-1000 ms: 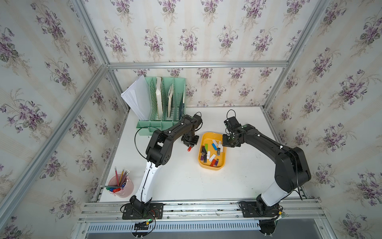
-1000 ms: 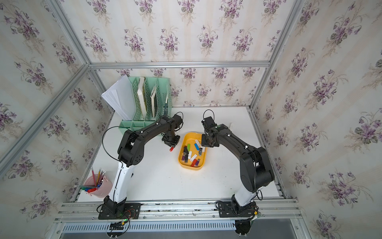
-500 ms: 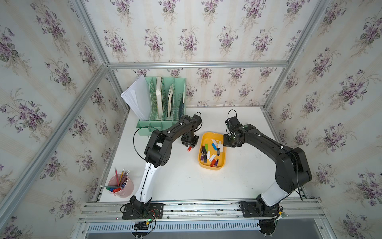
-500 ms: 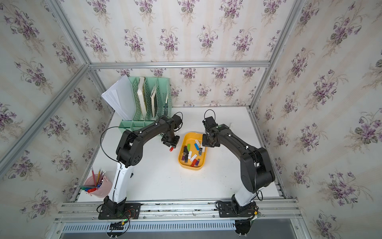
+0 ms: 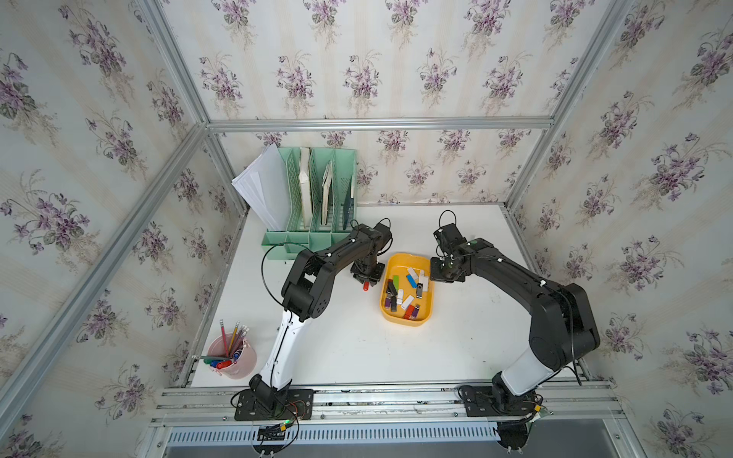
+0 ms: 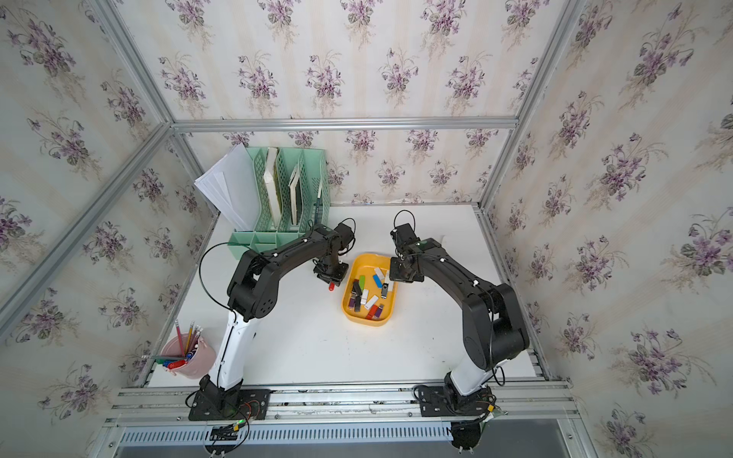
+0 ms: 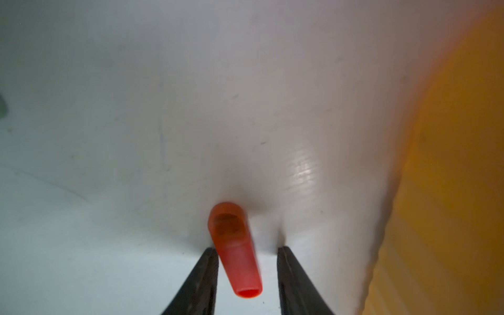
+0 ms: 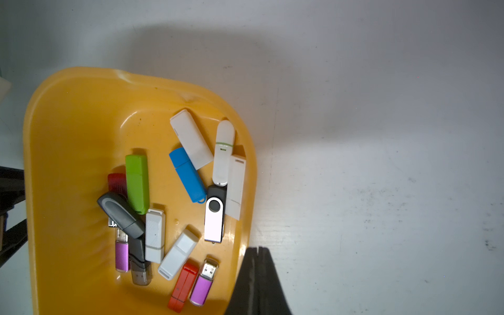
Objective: Put the usb flash drive into the storage box
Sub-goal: Pick up the USB flash from the center of the board, then place the USB flash in the storage box.
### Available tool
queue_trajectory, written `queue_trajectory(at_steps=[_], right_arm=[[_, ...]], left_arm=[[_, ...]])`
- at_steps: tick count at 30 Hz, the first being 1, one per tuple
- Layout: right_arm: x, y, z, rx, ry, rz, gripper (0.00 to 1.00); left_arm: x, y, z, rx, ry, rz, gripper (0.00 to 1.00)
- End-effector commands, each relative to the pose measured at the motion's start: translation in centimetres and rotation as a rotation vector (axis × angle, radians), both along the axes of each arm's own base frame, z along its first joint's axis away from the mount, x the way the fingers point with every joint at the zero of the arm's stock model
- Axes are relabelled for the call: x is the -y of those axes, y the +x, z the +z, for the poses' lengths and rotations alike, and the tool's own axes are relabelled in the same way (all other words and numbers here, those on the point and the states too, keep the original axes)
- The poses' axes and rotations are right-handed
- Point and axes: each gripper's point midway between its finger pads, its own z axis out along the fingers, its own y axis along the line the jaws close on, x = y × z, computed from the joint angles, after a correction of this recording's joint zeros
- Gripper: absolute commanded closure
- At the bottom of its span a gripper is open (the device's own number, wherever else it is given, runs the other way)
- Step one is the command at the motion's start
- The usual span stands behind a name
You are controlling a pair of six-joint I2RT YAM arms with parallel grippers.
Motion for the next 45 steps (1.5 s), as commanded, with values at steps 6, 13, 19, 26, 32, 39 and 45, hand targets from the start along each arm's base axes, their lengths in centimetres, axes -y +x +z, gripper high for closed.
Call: queue_trajectory(at_steps=[6, 13, 19, 26, 32, 39, 45], right_arm=[[-0.1, 0.0, 0.2, 0.006, 0.005, 0.005, 1.0], [0.0, 0.0, 0.2, 0.006, 0.002, 0.005, 1.0], [0.1, 0.0, 0.2, 0.006, -0.001, 0.004, 1.0], [0.2, 0.0, 0.3, 0.01, -0.002, 0.003, 1.0], [0.7, -0.1, 0.2, 0.01, -0.006, -0.007, 1.0], [2.5, -0.4, 0.0, 0.007, -0.008, -0.048, 1.0], [4.0, -0.8, 0.2, 0.009, -0.006, -0.081, 1.0]], left_arm=[[-1.0, -0.4, -0.7, -0.016, 0.051, 0.004, 0.65], [-1.0, -0.4, -0.5, -0.015, 0.048, 0.005, 0.72], [-0.8, -0.3, 0.1, -0.009, 0.04, 0.009, 0.74], [-0.9, -0.2, 1.2, 0.006, 0.036, 0.01, 0.74], [-1.1, 0.1, 3.4, 0.033, 0.037, 0.011, 0.74], [-0.2, 1.0, 8.5, 0.106, -0.013, 0.005, 0.74], [2.8, 1.4, 11.9, 0.158, -0.083, -0.025, 0.74]])
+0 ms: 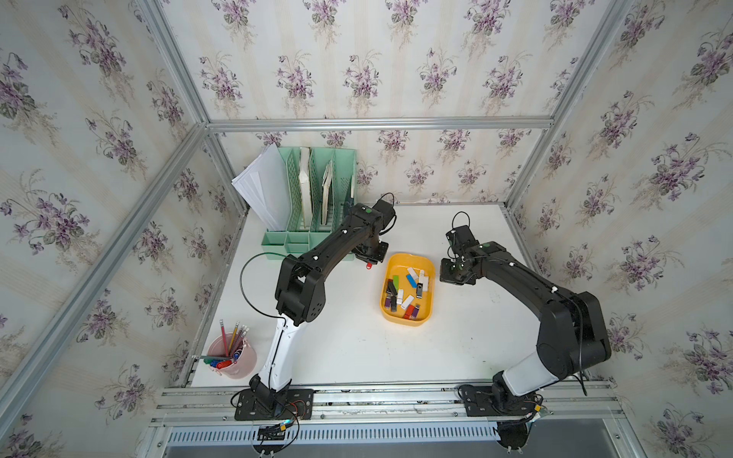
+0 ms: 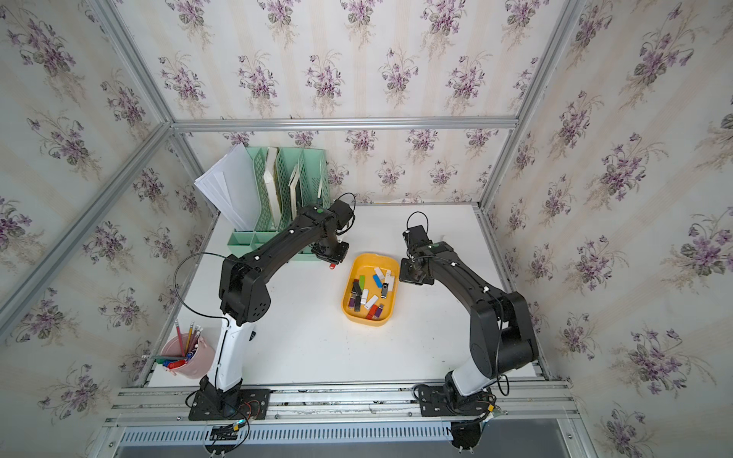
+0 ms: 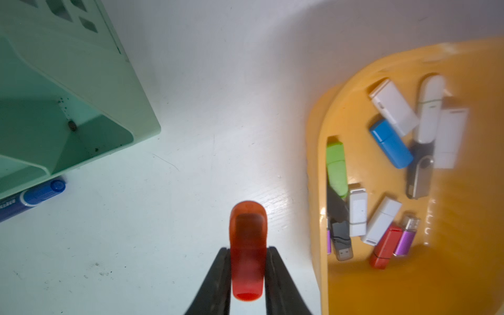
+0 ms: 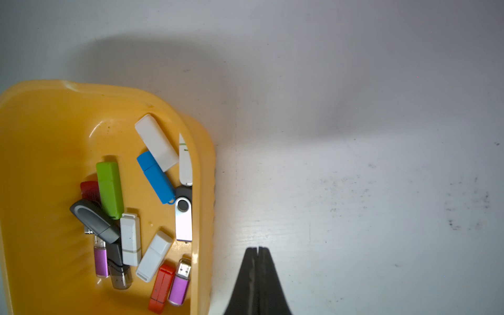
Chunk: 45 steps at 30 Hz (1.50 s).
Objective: Put the usb flash drive into the storage box
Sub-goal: Place the USB flash in the storage box, then reset both arms
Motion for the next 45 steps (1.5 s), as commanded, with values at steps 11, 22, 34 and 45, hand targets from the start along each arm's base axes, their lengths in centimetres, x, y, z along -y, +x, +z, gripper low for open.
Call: queue_trajectory(at_steps=[11, 22, 34, 45], right_arm=[[1.0, -0.3, 0.8, 0.016, 0.0, -0.012, 1.0], [2.0, -0.7, 1.0, 0.019, -0.002, -0.025, 1.0], [1.4, -1.2, -0.3, 0.021, 0.049, -0.037, 0.47], [6.1, 0.7, 4.4, 0.332, -0.114, -0.207, 0.0]], left_arm=[[6.0, -2.2, -0.1, -0.045, -0.081, -0.054, 0.73], [8.8, -2.7, -3.6, -0.098, -0.13, -0.051, 0.73], [-0.1, -1.6, 0.6, -0.032, -0.105, 0.084, 0.01], [-17.8, -3.8, 3.4, 0.4, -0.026, 0.342, 0.01]])
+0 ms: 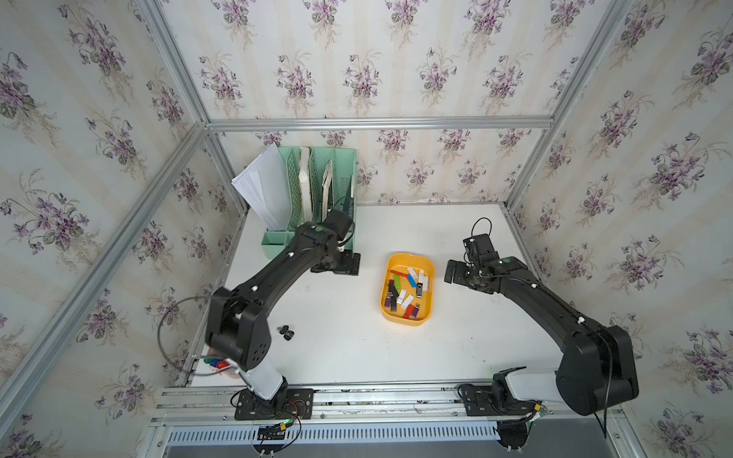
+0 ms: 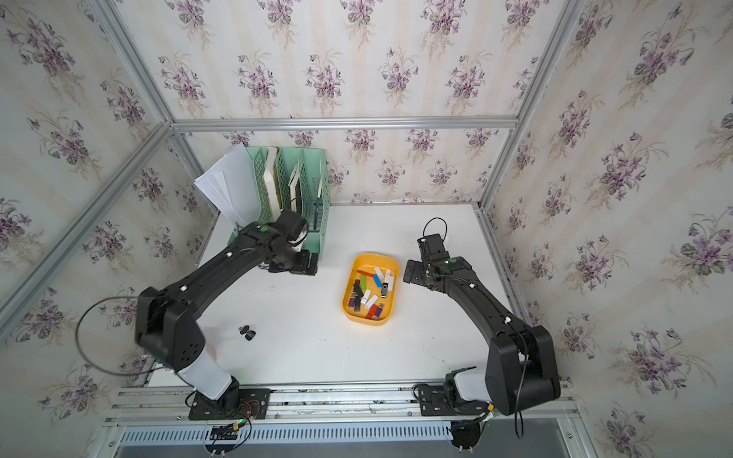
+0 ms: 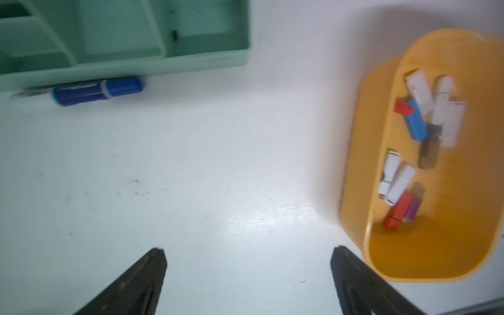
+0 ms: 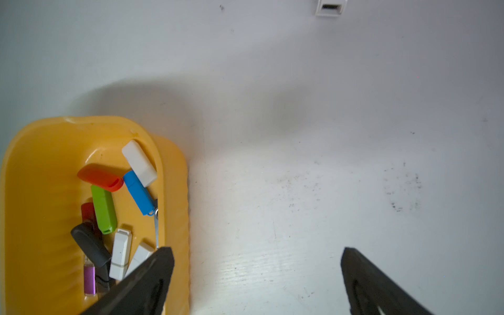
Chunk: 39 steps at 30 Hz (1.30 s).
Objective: Put the usb flash drive into the storage box
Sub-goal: Reset both arms
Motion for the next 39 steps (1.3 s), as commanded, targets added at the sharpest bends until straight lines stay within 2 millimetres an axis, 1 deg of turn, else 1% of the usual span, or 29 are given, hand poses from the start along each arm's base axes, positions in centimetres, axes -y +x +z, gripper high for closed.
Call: queue_trajectory(at_steps=[1, 2, 5, 8, 9, 10, 11, 12, 13, 15, 17, 18, 19, 21, 22, 23, 24, 25, 26, 27, 29, 30, 31, 32, 33, 34, 35, 37, 39], right_arm=[[2.3, 1.9, 2.3, 0.166, -0.098, -0.084, 0.0], [2.8, 2.2, 2.9, 0.206, -0.124, -0.096, 0.0], [4.1, 2.7, 4.2, 0.337, -0.19, -0.111, 0.0], [5.3, 2.5, 5.2, 0.521, -0.248, -0.128, 0.0], [5.9, 2.2, 5.3, 0.569, -0.269, -0.143, 0.0], [6.4, 1.9, 5.6, 0.627, -0.29, -0.16, 0.0], [6.9, 1.6, 5.7, 0.669, -0.311, -0.177, 0.0], [7.0, 1.5, 5.8, 0.7, -0.32, -0.173, 0.0], [7.1, 1.4, 5.4, 0.72, -0.334, -0.167, 0.0], [7.3, 1.5, 4.4, 0.74, -0.34, -0.164, 0.0], [7.2, 1.9, 3.2, 0.757, -0.353, -0.14, 0.0], [7.0, 2.0, 2.8, 0.77, -0.361, -0.122, 0.0], [6.9, 2.1, 2.4, 0.784, -0.378, -0.101, 0.0], [6.7, 2.3, 2.1, 0.832, -0.401, -0.057, 0.0], [6.7, 2.5, 2.3, 0.859, -0.419, -0.043, 0.0], [6.4, 2.8, 2.6, 0.882, -0.415, -0.021, 0.0], [6.5, 3.2, 2.6, 0.898, -0.386, -0.014, 0.0], [6.7, 3.7, 2.3, 0.89, -0.339, -0.033, 0.0], [6.6, 4.0, 2.0, 0.912, -0.31, -0.017, 0.0], [6.9, 3.9, 1.6, 0.932, -0.3, -0.034, 0.0], [7.0, 3.2, 1.7, 0.979, -0.296, -0.024, 0.0], [6.8, 3.3, 1.1, 0.94, -0.287, -0.013, 0.0], [6.7, 3.5, 1.1, 0.94, -0.284, -0.01, 0.0], [6.9, 3.4, 1.7, 0.974, -0.298, -0.024, 0.0], [7.0, 3.5, 1.3, 0.952, -0.299, -0.028, 0.0], [7.0, 4.0, 0.7, 0.906, -0.291, -0.029, 0.0], [7.0, 4.7, 0.8, 0.907, -0.276, -0.017, 0.0], [7.1, 4.6, 0.9, 0.91, -0.26, -0.015, 0.0], [7.1, 4.6, 0.1, 0.884, -0.263, -0.009, 0.0]], left_arm=[[-5.1, 2.2, 2.2, 0.3, 0.132, 0.072, 0.01], [-6.9, 1.9, 2.6, 0.348, 0.199, 0.097, 0.01], [-10.7, 1.4, 3.2, 0.458, 0.368, 0.137, 0.01], [-14.6, 0.8, 2.2, 0.483, 0.432, 0.251, 0.01], [-15.6, 0.7, 1.9, 0.508, 0.44, 0.298, 0.01], [-16.1, 0.7, 1.4, 0.56, 0.437, 0.313, 0.01], [-16.2, 1.0, 1.2, 0.631, 0.412, 0.312, 0.01], [-16.0, 1.1, 0.9, 0.685, 0.383, 0.297, 0.01], [-15.7, 1.4, 0.7, 0.748, 0.33, 0.284, 0.01], [-16.0, 1.5, -0.7, 0.788, 0.279, 0.297, 0.01], [-16.4, 1.9, -2.5, 0.781, 0.302, 0.288, 0.01], [-16.6, 2.3, -2.5, 0.788, 0.321, 0.292, 0.01], [-16.1, 3.0, -2.4, 0.789, 0.304, 0.255, 0.01], [-14.6, 4.4, -2.7, 0.844, 0.259, 0.165, 0.01], [-14.2, 5.3, -4.6, 0.801, 0.234, 0.124, 0.01], [-14.0, 6.3, -5.7, 0.8, 0.25, 0.098, 0.01], [-13.9, 5.9, -5.8, 0.817, 0.223, 0.101, 0.01], [-14.3, 5.5, -6.1, 0.775, 0.217, 0.118, 0.01], [-14.4, 5.6, -5.9, 0.773, 0.221, 0.121, 0.01], [-14.4, 6.0, -5.8, 0.793, 0.231, 0.12, 0.01], [-14.4, 5.8, -5.9, 0.763, 0.223, 0.123, 0.01], [-14.4, 5.9, -5.8, 0.781, 0.229, 0.121, 0.01], [-14.4, 5.8, -6.0, 0.763, 0.223, 0.121, 0.01], [-14.4, 5.9, -5.9, 0.77, 0.225, 0.12, 0.01], [-14.4, 5.9, -5.9, 0.772, 0.226, 0.12, 0.01], [-14.4, 5.8, -5.9, 0.766, 0.223, 0.122, 0.01], [-14.4, 5.9, -5.8, 0.775, 0.226, 0.121, 0.01], [-14.4, 5.8, -5.9, 0.768, 0.224, 0.121, 0.01], [-14.4, 5.8, -5.9, 0.767, 0.224, 0.121, 0.01]])
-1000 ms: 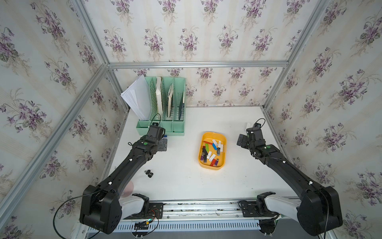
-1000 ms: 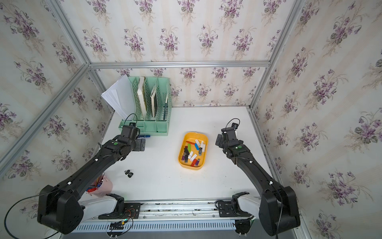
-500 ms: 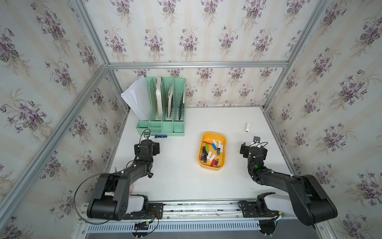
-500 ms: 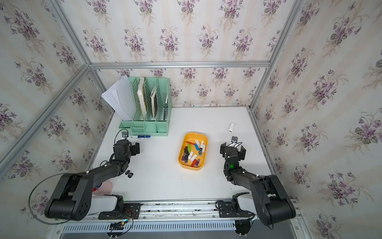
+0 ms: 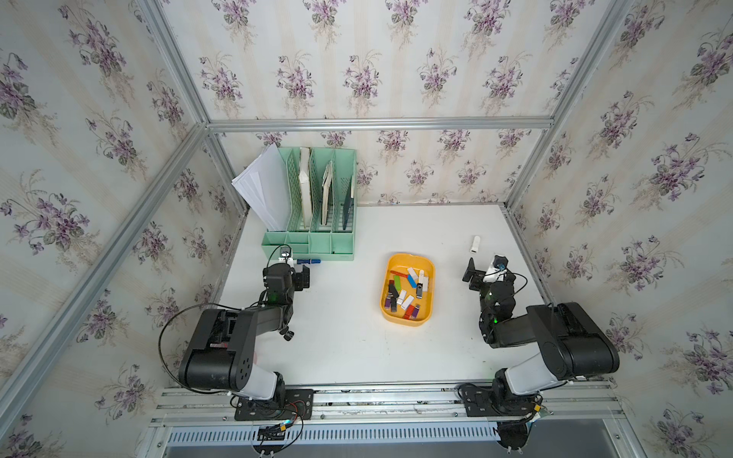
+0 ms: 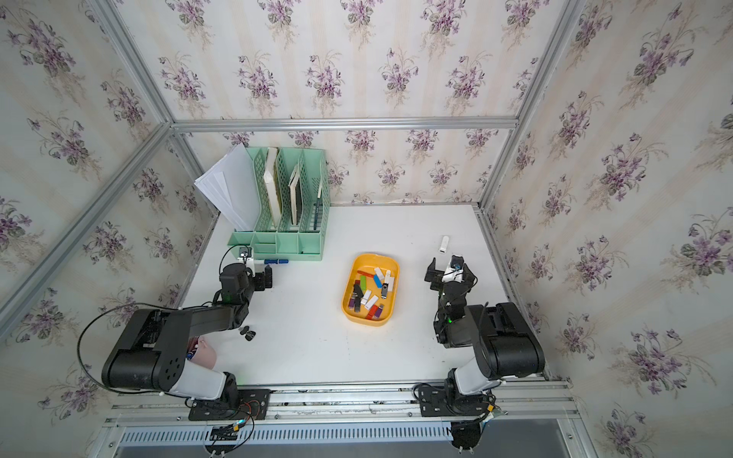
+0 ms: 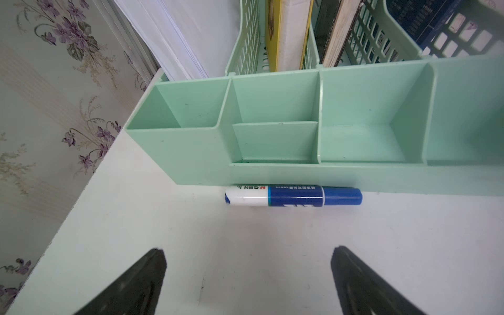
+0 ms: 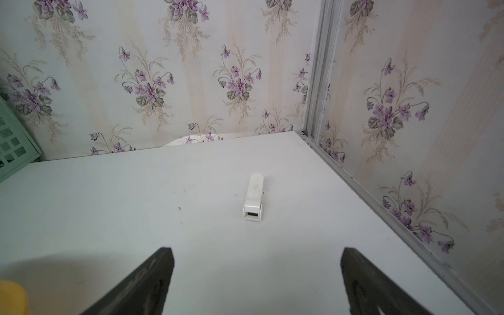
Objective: Put the usb flash drive into the storage box
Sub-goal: Reset both arms
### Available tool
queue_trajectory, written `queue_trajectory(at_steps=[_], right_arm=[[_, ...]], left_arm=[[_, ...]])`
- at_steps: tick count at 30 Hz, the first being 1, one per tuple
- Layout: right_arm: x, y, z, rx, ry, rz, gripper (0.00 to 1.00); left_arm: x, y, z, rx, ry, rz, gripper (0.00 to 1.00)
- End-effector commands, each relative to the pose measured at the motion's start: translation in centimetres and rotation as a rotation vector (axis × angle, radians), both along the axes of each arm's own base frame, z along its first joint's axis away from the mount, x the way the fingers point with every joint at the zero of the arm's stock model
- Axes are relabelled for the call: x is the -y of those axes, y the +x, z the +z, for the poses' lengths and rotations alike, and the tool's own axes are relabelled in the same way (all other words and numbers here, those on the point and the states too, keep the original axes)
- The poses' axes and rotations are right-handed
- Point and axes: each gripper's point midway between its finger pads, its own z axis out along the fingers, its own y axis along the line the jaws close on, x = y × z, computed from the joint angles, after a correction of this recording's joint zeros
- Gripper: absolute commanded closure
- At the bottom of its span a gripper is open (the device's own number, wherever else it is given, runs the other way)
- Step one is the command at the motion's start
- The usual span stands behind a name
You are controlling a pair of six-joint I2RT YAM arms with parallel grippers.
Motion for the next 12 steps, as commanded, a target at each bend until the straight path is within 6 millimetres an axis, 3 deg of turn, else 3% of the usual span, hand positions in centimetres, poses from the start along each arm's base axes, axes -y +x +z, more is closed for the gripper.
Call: queue_trajectory(at_steps=[1, 12], right_arm=[[-0.56, 0.17, -0.24, -0.007, 0.018, 0.032, 0.0], [-0.58, 0.13, -0.13, -0.004, 0.019, 0.032, 0.0]], left_arm=[[0.11, 0.41, 0.78, 0.031, 0.003, -0.008, 0.01], [0.11, 0.43, 0.83, 0.031, 0.003, -0.008, 0.01]])
